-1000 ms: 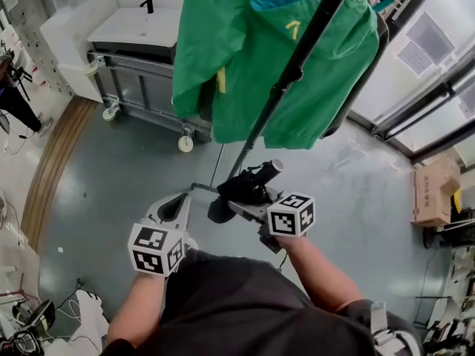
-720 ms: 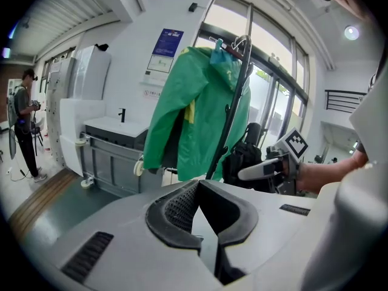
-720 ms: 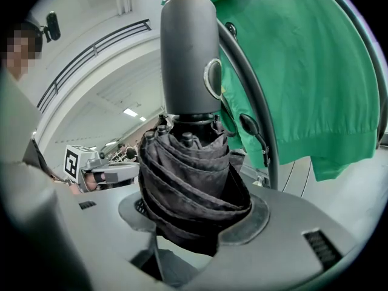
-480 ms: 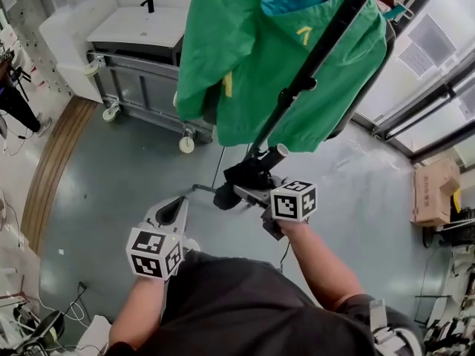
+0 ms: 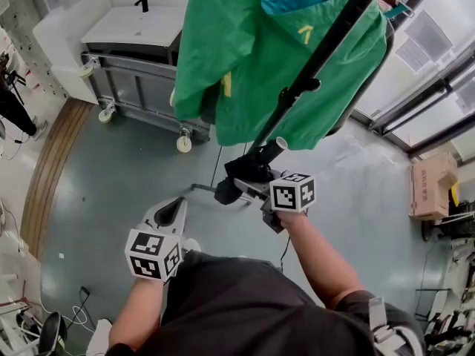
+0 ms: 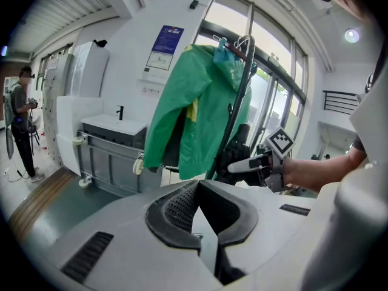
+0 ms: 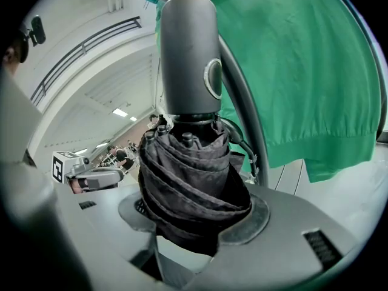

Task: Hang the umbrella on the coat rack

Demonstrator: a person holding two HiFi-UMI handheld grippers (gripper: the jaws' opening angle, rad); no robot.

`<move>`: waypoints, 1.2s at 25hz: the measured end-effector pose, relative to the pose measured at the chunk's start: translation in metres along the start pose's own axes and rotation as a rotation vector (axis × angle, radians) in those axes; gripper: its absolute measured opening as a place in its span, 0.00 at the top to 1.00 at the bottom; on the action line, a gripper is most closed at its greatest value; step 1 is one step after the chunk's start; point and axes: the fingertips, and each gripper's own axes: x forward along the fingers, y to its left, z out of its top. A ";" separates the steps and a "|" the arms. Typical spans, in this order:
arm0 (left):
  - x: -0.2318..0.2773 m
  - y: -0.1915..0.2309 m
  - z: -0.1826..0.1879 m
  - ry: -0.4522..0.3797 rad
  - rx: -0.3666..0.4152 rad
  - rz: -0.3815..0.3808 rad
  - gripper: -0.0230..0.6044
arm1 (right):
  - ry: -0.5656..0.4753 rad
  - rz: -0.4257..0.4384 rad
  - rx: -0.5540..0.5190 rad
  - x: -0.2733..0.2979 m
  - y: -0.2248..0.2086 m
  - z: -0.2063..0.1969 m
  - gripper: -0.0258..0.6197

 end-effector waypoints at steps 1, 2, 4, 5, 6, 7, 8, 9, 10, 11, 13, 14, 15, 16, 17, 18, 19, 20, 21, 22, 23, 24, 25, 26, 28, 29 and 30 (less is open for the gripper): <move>0.000 0.001 0.000 -0.001 0.000 -0.001 0.94 | 0.002 -0.004 0.000 0.001 -0.002 -0.001 0.61; -0.001 0.001 0.000 -0.001 0.000 -0.001 0.94 | 0.005 -0.010 -0.002 0.002 -0.004 -0.002 0.61; -0.001 0.002 0.001 0.000 0.000 -0.001 0.94 | 0.015 -0.022 -0.013 0.004 -0.007 -0.005 0.61; -0.002 0.003 0.000 0.001 0.000 -0.002 0.94 | 0.022 -0.027 -0.017 0.004 -0.008 -0.006 0.61; -0.002 0.003 0.000 0.002 -0.001 -0.002 0.94 | 0.028 -0.031 -0.019 0.005 -0.009 -0.008 0.61; -0.002 0.003 -0.001 0.004 -0.001 -0.002 0.94 | 0.031 -0.033 -0.020 0.006 -0.010 -0.009 0.61; -0.002 0.003 -0.002 0.005 0.000 -0.002 0.94 | 0.032 -0.032 -0.019 0.006 -0.011 -0.011 0.61; -0.002 0.003 -0.002 0.006 0.000 -0.001 0.94 | 0.033 -0.031 -0.017 0.006 -0.012 -0.012 0.61; -0.003 0.003 -0.003 0.005 0.000 -0.001 0.94 | 0.033 -0.028 -0.013 0.006 -0.012 -0.014 0.61; -0.003 0.003 -0.003 0.004 -0.001 0.000 0.94 | 0.033 -0.024 -0.007 0.006 -0.012 -0.015 0.61; -0.004 0.003 -0.003 0.002 -0.001 0.001 0.94 | 0.035 -0.012 0.009 0.006 -0.010 -0.015 0.61; -0.004 0.003 -0.002 0.001 -0.001 0.002 0.94 | 0.036 -0.005 0.020 0.006 -0.010 -0.016 0.61; -0.003 0.003 -0.002 0.001 -0.002 0.002 0.94 | 0.038 0.002 0.031 0.005 -0.009 -0.016 0.61; -0.003 0.002 -0.002 0.000 -0.003 0.002 0.94 | 0.039 0.009 0.042 0.005 -0.009 -0.017 0.61; -0.003 0.001 -0.002 0.000 -0.003 0.002 0.94 | 0.038 0.018 0.055 0.005 -0.008 -0.017 0.61; -0.003 0.001 -0.002 0.000 -0.004 0.001 0.94 | 0.037 0.027 0.068 0.005 -0.007 -0.017 0.61; -0.003 0.000 -0.002 0.000 -0.005 0.001 0.94 | 0.037 0.035 0.081 0.004 -0.006 -0.017 0.61; -0.002 -0.001 -0.003 0.001 -0.006 0.000 0.94 | 0.038 0.041 0.093 0.004 -0.006 -0.017 0.61; -0.002 -0.001 -0.003 0.002 -0.007 0.000 0.94 | 0.038 0.046 0.104 0.004 -0.005 -0.018 0.61; -0.002 -0.002 -0.004 0.002 -0.007 0.000 0.94 | 0.038 0.051 0.114 0.003 -0.005 -0.018 0.61; -0.002 -0.002 -0.004 0.001 -0.008 0.000 0.94 | 0.036 0.055 0.121 0.002 -0.004 -0.017 0.61; -0.003 -0.002 -0.005 0.001 -0.008 0.000 0.94 | 0.034 0.058 0.126 0.001 -0.002 -0.016 0.61; -0.003 -0.003 -0.005 0.000 -0.009 0.001 0.94 | 0.031 0.060 0.128 0.000 0.000 -0.015 0.61; -0.004 -0.003 -0.006 0.000 -0.009 0.001 0.94 | 0.028 0.060 0.128 -0.002 0.001 -0.013 0.61; -0.005 -0.004 -0.006 0.000 -0.010 0.001 0.94 | 0.022 0.059 0.120 -0.006 0.004 -0.006 0.61; -0.006 -0.005 -0.006 0.000 -0.010 0.000 0.94 | 0.019 0.057 0.112 -0.007 0.004 -0.002 0.61; -0.006 -0.006 -0.006 -0.001 -0.009 -0.001 0.94 | 0.018 0.054 0.106 -0.009 0.005 0.001 0.61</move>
